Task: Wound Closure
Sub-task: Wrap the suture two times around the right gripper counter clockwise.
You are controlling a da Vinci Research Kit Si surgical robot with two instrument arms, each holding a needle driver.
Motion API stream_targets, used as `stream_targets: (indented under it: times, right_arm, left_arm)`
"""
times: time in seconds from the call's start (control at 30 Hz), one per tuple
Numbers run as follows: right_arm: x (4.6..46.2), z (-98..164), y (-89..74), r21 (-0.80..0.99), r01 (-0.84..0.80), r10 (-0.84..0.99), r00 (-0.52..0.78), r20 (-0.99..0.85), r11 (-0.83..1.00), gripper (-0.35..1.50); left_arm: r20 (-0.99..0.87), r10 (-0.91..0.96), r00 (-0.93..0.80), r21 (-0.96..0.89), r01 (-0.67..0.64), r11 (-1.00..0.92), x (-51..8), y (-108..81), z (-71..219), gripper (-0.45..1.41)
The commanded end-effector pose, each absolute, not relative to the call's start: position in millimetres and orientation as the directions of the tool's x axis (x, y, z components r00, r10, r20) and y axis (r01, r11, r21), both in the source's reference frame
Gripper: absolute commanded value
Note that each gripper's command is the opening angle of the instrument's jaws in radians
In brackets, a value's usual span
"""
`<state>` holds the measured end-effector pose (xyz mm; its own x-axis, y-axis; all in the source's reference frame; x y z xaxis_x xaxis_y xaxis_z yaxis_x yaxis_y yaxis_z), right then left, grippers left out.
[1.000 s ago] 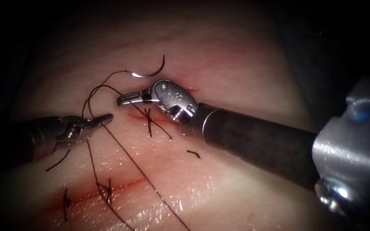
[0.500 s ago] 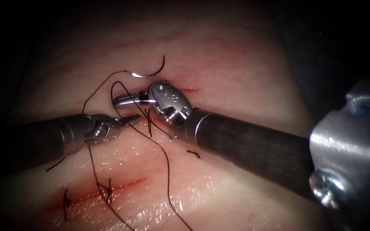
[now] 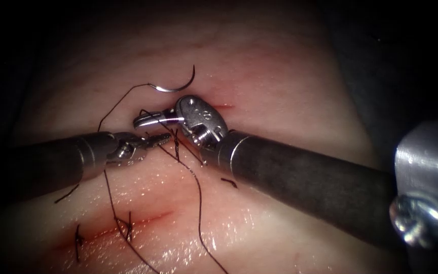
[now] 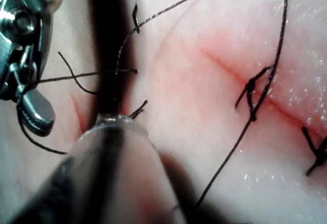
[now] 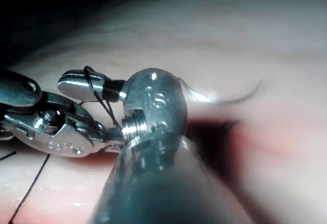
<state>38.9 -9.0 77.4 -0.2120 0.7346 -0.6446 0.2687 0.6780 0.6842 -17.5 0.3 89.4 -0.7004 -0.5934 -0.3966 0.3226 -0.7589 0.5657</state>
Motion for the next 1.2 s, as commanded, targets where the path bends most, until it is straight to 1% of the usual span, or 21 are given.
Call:
stream_targets:
  times: [0.03, 0.1, 0.2, 0.23, 0.3, 0.33, 0.37, 0.5, 0.7, 0.77, 0.8, 0.83, 0.87, 0.9, 0.97, 1.0, 1.13, 1.2]
  right_arm:
    - [40.1, 77.9, -8.6, 0.681, 0.272, 0.733, -0.214, -0.646, 0.679, -0.35]
    - [40.4, 78.3, -8.7, 0.688, 0.270, 0.738, -0.219, -0.638, 0.674, -0.35]
    - [40.6, 78.9, -8.3, 0.699, 0.236, 0.737, -0.228, -0.636, 0.675, 0.12]
    - [40.6, 79.1, -8.0, 0.707, 0.213, 0.738, -0.234, -0.633, 0.674, 0.37]
    - [40.4, 79.3, -7.6, 0.719, 0.182, 0.739, -0.249, -0.626, 0.671, 0.73]
    - [40.3, 79.3, -7.0, 0.728, 0.162, 0.741, -0.256, -0.621, 0.666, 0.99]
    - [40.3, 79.3, -7.0, 0.728, 0.162, 0.741, -0.256, -0.621, 0.666, 0.99]
    - [40.3, 78.9, -6.5, 0.748, 0.123, 0.748, -0.263, -0.610, 0.652, 1.11]
    - [40.0, 79.4, -6.2, 0.702, 0.022, 0.683, -0.255, -0.685, 0.712, 1.15]
    - [39.7, 79.8, -6.1, 0.681, -0.028, 0.659, -0.223, -0.718, 0.732, 1.16]
    - [39.3, 80.3, -6.2, 0.637, -0.086, 0.617, -0.182, -0.766, 0.766, 1.18]
    - [39.3, 80.3, -6.2, 0.637, -0.086, 0.617, -0.182, -0.766, 0.766, 1.18]
    - [38.8, 80.9, -6.7, 0.577, -0.143, 0.566, -0.112, -0.817, 0.804, 1.18]
    - [38.8, 80.9, -6.7, 0.577, -0.143, 0.566, -0.112, -0.817, 0.804, 1.18]
    - [38.3, 81.9, -7.7, 0.496, -0.201, 0.505, -0.008, -0.863, 0.845, 1.18]
    - [38.3, 81.9, -7.7, 0.496, -0.201, 0.505, -0.008, -0.863, 0.845, 1.18]
    - [37.7, 83.2, -8.9, 0.465, -0.215, 0.487, 0.058, -0.872, 0.859, 1.20]
    - [37.3, 83.7, -9.3, 0.460, -0.217, 0.483, 0.066, -0.873, 0.861, 1.20]
  left_arm:
    - [-0.396, -0.594, -0.700, 0.568, 0.321, -0.758, -18.0, 0.6, 90.0, -0.45]
    - [-0.398, -0.595, -0.698, 0.565, 0.324, -0.759, -18.5, 0.5, 89.9, -0.45]
    - [-0.400, -0.600, -0.693, 0.568, 0.326, -0.756, -19.1, 0.3, 89.6, -0.45]
    - [-0.402, -0.601, -0.691, 0.569, 0.325, -0.755, -19.3, 0.1, 89.5, -0.45]
    - [-0.403, -0.604, -0.688, 0.569, 0.328, -0.754, -19.6, -0.3, 89.4, -0.45]
    - [-0.401, -0.608, -0.686, 0.567, 0.335, -0.752, -19.7, -0.7, 89.5, -0.45]
    - [-0.401, -0.608, -0.686, 0.567, 0.335, -0.752, -19.7, -0.7, 89.5, -0.45]
    - [-0.396, -0.613, -0.684, 0.560, 0.349, -0.751, -20.0, -1.1, 89.8, -0.45]
    - [-0.391, -0.616, -0.684, 0.549, 0.364, -0.753, -20.5, -1.8, 89.3, -0.45]
    - [-0.383, -0.624, -0.682, 0.551, 0.374, -0.746, -20.7, -2.1, 88.8, -0.45]
    - [-0.382, -0.622, -0.683, 0.549, 0.373, -0.748, -20.8, -2.4, 88.2, -0.45]
    - [-0.382, -0.622, -0.683, 0.549, 0.373, -0.748, -20.8, -2.4, 88.2, -0.45]
    - [-0.380, -0.624, -0.682, 0.548, 0.377, -0.746, -20.9, -2.6, 87.4, -0.45]
    - [-0.380, -0.624, -0.682, 0.548, 0.377, -0.746, -20.9, -2.6, 87.4, -0.45]
    - [-0.372, -0.634, -0.678, 0.550, 0.389, -0.739, -20.9, -2.9, 86.0, -0.45]
    - [-0.372, -0.634, -0.678, 0.550, 0.389, -0.739, -20.9, -2.9, 86.0, -0.45]
    - [-0.355, -0.667, -0.655, 0.562, 0.421, -0.712, -21.0, -3.5, 83.8, -0.45]
    - [-0.365, -0.671, -0.645, 0.575, 0.410, -0.708, -21.1, -3.8, 82.4, -0.45]
